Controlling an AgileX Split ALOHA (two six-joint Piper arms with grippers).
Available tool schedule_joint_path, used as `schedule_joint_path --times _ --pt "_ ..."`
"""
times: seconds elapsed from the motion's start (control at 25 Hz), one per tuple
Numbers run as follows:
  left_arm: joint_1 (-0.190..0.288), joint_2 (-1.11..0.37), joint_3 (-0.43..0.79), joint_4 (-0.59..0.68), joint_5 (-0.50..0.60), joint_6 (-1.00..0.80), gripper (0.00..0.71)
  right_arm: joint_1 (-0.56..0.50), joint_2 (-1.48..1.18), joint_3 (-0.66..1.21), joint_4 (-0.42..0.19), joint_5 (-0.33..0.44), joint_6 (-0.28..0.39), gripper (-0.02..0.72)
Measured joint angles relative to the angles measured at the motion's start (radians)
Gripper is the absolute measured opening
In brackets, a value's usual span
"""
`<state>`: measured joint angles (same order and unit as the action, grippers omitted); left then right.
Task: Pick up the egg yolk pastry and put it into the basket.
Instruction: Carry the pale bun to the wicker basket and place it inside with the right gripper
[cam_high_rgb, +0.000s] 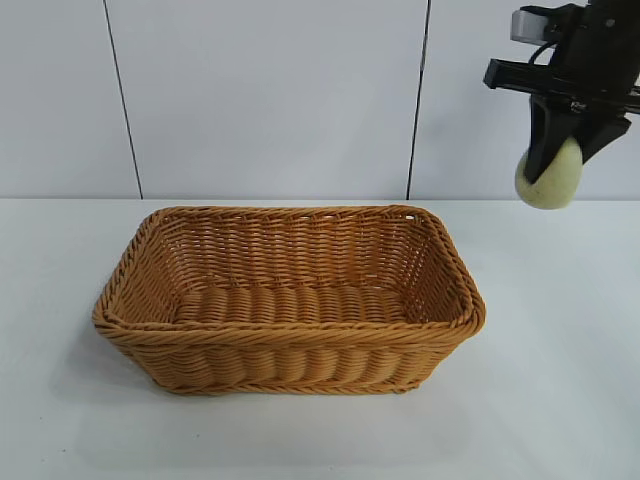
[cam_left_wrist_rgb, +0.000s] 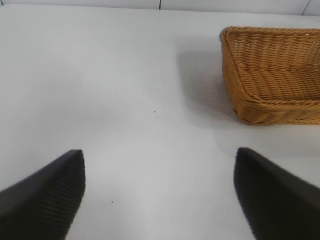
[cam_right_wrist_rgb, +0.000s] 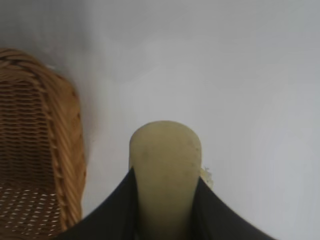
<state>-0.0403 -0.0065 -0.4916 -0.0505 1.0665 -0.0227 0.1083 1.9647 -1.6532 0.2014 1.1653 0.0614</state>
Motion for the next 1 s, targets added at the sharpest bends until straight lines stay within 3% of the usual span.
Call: schedule_joint_path --times 0.32,0.56,0.76,1.0 --pt "0.0 0.0 0.0 0.0 0.0 0.0 0.632 0.233 0.0 0.0 0.033 -0.086 -0.006 0.138" --pt "0.0 0.0 0.0 0.0 0.0 0.0 0.632 0.421 0.011 0.0 0.026 -0.206 -0.004 0.137" --pt "0.0 0.0 0.0 0.0 0.0 0.0 0.632 0.488 0.065 0.0 -0.009 -0.277 0.011 0.137" --pt "0.0 0.0 0.0 0.0 0.0 0.0 0.632 0.491 0.172 0.0 -0.064 -0.335 0.017 0.137"
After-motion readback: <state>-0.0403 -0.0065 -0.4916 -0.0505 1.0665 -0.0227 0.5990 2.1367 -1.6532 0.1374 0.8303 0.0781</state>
